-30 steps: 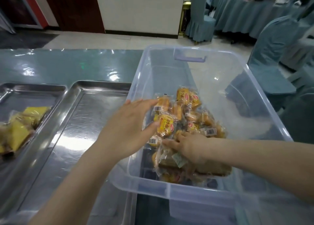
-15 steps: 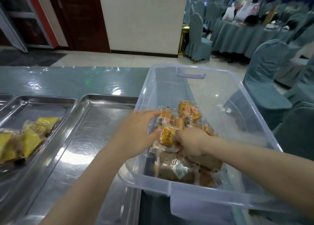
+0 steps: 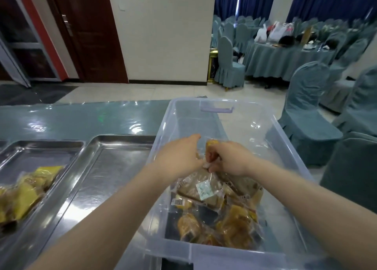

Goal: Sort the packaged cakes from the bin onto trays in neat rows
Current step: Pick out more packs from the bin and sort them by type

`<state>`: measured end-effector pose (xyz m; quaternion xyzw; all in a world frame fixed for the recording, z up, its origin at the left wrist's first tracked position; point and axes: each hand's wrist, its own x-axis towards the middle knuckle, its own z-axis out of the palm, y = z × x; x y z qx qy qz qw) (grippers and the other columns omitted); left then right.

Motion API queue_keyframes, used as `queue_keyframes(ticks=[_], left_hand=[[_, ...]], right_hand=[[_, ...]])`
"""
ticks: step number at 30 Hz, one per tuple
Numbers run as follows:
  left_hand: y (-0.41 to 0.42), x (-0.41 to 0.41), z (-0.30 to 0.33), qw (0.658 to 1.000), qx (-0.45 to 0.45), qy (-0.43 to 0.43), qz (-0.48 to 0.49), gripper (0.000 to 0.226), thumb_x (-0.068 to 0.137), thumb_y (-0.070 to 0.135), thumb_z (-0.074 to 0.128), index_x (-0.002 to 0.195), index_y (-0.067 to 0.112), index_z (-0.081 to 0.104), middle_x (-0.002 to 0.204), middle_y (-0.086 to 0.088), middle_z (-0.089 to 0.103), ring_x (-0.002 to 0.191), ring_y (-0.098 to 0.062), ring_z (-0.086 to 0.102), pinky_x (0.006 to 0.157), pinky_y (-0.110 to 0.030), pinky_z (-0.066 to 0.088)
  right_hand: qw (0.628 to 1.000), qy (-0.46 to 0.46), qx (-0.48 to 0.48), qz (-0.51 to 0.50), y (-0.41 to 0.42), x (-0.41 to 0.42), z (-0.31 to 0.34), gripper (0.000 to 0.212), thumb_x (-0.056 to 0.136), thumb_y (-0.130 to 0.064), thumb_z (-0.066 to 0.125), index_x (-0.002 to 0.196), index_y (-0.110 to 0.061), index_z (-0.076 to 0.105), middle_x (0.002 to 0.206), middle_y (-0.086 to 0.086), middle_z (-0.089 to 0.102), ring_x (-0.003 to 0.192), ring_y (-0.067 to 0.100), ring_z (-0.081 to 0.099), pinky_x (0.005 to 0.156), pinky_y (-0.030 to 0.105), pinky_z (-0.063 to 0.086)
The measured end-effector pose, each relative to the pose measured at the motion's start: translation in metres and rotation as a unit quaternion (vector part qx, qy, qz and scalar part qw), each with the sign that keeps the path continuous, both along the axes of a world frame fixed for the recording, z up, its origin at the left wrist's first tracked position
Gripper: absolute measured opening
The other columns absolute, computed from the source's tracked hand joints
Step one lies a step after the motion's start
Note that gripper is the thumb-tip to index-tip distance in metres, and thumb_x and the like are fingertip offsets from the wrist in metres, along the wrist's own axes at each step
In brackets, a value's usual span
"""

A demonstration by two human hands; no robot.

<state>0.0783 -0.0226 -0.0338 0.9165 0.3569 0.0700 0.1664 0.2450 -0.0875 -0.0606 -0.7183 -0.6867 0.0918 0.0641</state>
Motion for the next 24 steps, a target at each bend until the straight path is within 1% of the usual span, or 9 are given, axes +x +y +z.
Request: queue_keyframes(ticks=[6, 9, 11, 12, 14, 17, 20, 22, 24], left_hand=[[0.017, 0.03, -0.036, 0.985, -0.127, 0.114, -0.017, 0.049, 0.077, 0.022, 0.072, 0.121, 0.015, 0.052, 0.108, -0.001, 0.062, 0.094, -0.02, 0.059, 0.079, -0.033, 0.049], [0.025, 0.024, -0.04, 0.983, -0.163, 0.079, -0.009, 0.033, 0.078, 0.017, 0.072, 0.106, 0.02, 0.055, 0.08, 0.007, 0.055, 0.071, -0.011, 0.055, 0.057, -0.023, 0.042], [0.027, 0.021, -0.039, 0.986, -0.161, 0.046, 0.027, 0.023, 0.08, 0.014, 0.068, 0.096, 0.02, 0.052, 0.071, 0.005, 0.054, 0.064, -0.012, 0.055, 0.049, -0.022, 0.041], [0.027, 0.021, -0.039, 0.987, -0.148, 0.038, 0.044, 0.019, 0.082, 0.015, 0.066, 0.093, 0.019, 0.051, 0.07, 0.003, 0.054, 0.063, -0.013, 0.055, 0.049, -0.023, 0.041], [0.028, 0.02, -0.039, 0.989, -0.128, 0.015, 0.072, 0.015, 0.086, 0.019, 0.062, 0.092, 0.014, 0.049, 0.073, 0.0, 0.052, 0.069, -0.018, 0.056, 0.052, -0.026, 0.042], [0.029, 0.023, -0.036, 0.965, -0.219, -0.101, 0.104, 0.015, 0.087, 0.024, 0.06, 0.084, 0.018, 0.046, 0.085, -0.004, 0.056, 0.08, -0.022, 0.059, 0.066, -0.034, 0.053], [0.026, 0.026, -0.032, 0.927, -0.309, -0.184, 0.108, 0.016, 0.088, 0.035, 0.06, 0.086, 0.025, 0.047, 0.091, -0.003, 0.06, 0.081, -0.019, 0.062, 0.071, -0.038, 0.057], [0.022, 0.026, -0.031, 0.909, -0.348, -0.205, 0.101, 0.031, 0.081, 0.049, 0.063, 0.09, 0.024, 0.048, 0.091, -0.004, 0.064, 0.08, -0.019, 0.066, 0.07, -0.038, 0.059], [0.019, 0.027, -0.031, 0.926, -0.316, -0.192, 0.074, 0.044, 0.068, 0.056, 0.071, 0.089, 0.027, 0.046, 0.087, 0.0, 0.063, 0.076, -0.015, 0.064, 0.061, -0.034, 0.056]], right_hand=[[0.997, -0.049, 0.036, -0.043, 0.004, 0.016, -0.01, 0.014, 0.077, -0.042, 0.067, 0.088, -0.035, 0.062, 0.095, -0.011, 0.064, 0.094, 0.019, 0.059, 0.07, 0.029, 0.036], [0.995, -0.005, 0.04, -0.09, 0.009, 0.022, -0.016, 0.019, 0.077, -0.045, 0.07, 0.086, -0.032, 0.059, 0.086, -0.012, 0.06, 0.092, 0.019, 0.06, 0.07, 0.031, 0.041], [0.989, 0.027, 0.044, -0.14, 0.011, 0.025, -0.02, 0.031, 0.078, -0.046, 0.07, 0.102, -0.03, 0.06, 0.099, -0.004, 0.061, 0.097, 0.024, 0.058, 0.076, 0.033, 0.046], [0.985, 0.034, 0.047, -0.163, 0.011, 0.027, -0.021, 0.039, 0.079, -0.048, 0.068, 0.109, -0.025, 0.058, 0.104, 0.0, 0.059, 0.098, 0.026, 0.057, 0.079, 0.034, 0.047], [0.978, 0.04, 0.063, -0.194, 0.013, 0.03, -0.022, 0.04, 0.083, -0.053, 0.063, 0.101, -0.018, 0.059, 0.096, 0.003, 0.057, 0.09, 0.026, 0.056, 0.07, 0.033, 0.044], [0.968, 0.089, 0.084, -0.219, 0.016, 0.029, -0.021, 0.044, 0.089, -0.056, 0.052, 0.074, -0.015, 0.055, 0.067, 0.0, 0.055, 0.066, 0.02, 0.053, 0.052, 0.031, 0.031], [0.952, 0.125, 0.122, -0.251, 0.016, 0.022, -0.021, 0.046, 0.092, -0.056, 0.047, 0.067, -0.017, 0.047, 0.061, -0.001, 0.051, 0.058, 0.014, 0.046, 0.049, 0.032, 0.027], [0.938, 0.148, 0.158, -0.273, 0.016, 0.019, -0.019, 0.046, 0.093, -0.054, 0.047, 0.065, -0.017, 0.043, 0.06, -0.001, 0.048, 0.057, 0.013, 0.043, 0.049, 0.032, 0.024], [0.927, 0.168, 0.18, -0.282, 0.016, 0.016, -0.016, 0.047, 0.093, -0.054, 0.046, 0.065, -0.017, 0.042, 0.06, 0.0, 0.048, 0.056, 0.014, 0.044, 0.048, 0.031, 0.024]])
